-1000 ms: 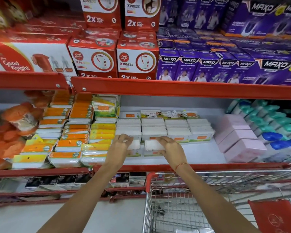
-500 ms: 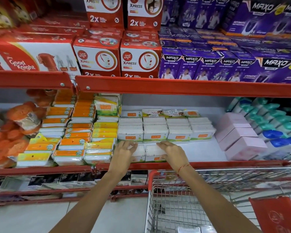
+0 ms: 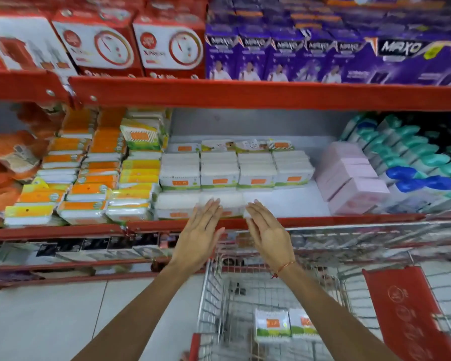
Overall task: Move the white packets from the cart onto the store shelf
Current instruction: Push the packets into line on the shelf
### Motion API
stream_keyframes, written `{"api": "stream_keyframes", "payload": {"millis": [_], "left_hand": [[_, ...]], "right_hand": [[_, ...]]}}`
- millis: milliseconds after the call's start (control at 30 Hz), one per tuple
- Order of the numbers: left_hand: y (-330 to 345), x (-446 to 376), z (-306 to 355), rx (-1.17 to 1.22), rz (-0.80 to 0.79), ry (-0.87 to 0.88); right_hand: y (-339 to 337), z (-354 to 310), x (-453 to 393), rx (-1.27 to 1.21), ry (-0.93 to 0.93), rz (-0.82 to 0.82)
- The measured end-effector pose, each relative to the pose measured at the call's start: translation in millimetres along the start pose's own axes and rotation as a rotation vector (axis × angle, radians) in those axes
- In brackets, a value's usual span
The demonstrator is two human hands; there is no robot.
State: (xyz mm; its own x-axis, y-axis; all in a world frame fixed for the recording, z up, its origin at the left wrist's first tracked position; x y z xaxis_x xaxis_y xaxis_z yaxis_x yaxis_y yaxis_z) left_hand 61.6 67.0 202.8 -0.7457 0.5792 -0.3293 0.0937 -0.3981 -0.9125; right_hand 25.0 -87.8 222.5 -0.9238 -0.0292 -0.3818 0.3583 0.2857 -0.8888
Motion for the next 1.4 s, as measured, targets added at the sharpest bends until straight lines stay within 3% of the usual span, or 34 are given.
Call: {"api": "stream_keyframes", "payload": {"millis": [133, 267, 467, 600, 700, 867, 933, 1133, 1267, 1400], "left_hand": [[38.0, 3.3, 56.5, 0.078, -0.027, 0.112], [93.4, 13.3, 105.0, 0.126, -0.118, 0.179], [210.2, 46.1, 132.4, 0.104, -0.553, 0.255], [289.6, 83.5, 129.0, 0.120, -1.059, -0.025], [316.6, 106.8, 138.8, 0.096, -1.175, -0.112], [325.9, 128.8, 147.0, 0.199, -1.026, -0.295], [316.3, 131.6, 149.9, 0.207, -0.964, -0.323], [273.1, 129.1, 151.9, 0.163, -0.818, -0.311], [232.3, 116.6, 140.6, 0.193, -0.750, -0.367], [157.4, 79.0, 134.3, 0.330, -0.488, -0.362]], "right_hand": [[12.4, 51.1, 64.5, -0.042, 0.057, -0.072], [43.8, 109.9, 134.6, -0.022, 0.104, -0.351], [101.6, 185.2, 228.6, 0.066, 0.168, -0.874], [134.6, 220.0, 265.2, 0.066, 0.259, -1.074], [152.5, 227.4, 286.0, 0.085, 0.212, -1.201], [155.9, 229.2, 295.3, -0.055, 0.399, -1.018], [150.3, 225.4, 296.3, -0.087, 0.424, -1.032], [115.3, 202.6, 273.3, -0.021, 0.309, -0.999], [79.0, 184.7, 243.0, -0.008, 0.248, -0.884], [29.5, 168.8, 201.9, -0.030, 0.259, -0.726]]}}
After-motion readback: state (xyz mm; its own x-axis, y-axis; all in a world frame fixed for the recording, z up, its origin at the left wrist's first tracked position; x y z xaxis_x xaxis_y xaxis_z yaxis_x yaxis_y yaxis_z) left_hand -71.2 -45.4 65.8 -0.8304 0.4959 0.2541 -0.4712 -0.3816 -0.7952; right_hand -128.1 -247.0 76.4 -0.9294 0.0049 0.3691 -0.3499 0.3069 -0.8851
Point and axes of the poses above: each hand's wrist, its own x-axis away from the middle knuckle, its own y-axis out of the palm, z = x × y, the point moved 5 cm from there along -x, towards the middle knuckle, and after that the axes turned 5 degrees about x, right-handed, at the moved point
